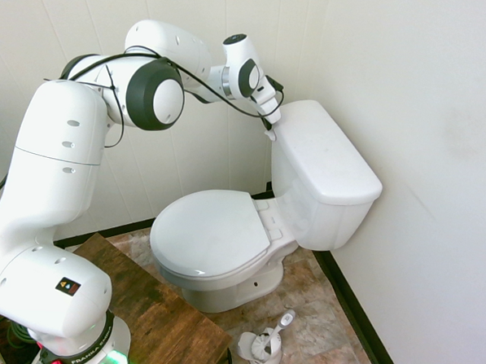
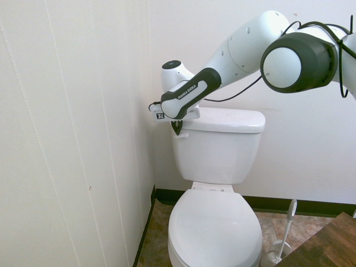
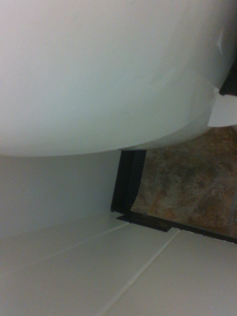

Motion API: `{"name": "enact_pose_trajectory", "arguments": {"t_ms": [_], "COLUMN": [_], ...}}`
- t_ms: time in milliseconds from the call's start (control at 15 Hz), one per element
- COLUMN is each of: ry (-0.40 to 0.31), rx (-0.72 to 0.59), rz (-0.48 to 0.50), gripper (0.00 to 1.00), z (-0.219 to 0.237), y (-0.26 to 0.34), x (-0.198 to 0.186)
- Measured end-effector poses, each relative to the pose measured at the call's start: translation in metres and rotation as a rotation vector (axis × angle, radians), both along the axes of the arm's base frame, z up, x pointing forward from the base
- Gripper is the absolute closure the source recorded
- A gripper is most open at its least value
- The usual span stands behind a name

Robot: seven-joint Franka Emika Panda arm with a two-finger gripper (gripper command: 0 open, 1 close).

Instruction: Flush the toilet

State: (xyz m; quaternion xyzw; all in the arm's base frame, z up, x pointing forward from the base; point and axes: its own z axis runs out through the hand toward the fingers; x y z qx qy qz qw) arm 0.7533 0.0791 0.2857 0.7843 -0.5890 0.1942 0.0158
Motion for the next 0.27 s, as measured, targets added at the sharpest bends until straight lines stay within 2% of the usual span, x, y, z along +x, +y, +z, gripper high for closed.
{"name": "enact_pose_trajectory", "arguments": {"t_ms": [267], "ry": [0.018], "rx": [-0.004], "rz": [-0.012], "gripper": [1.00], "z": [-0.0033], "y": [0.0009], "x": [0.0054]}}
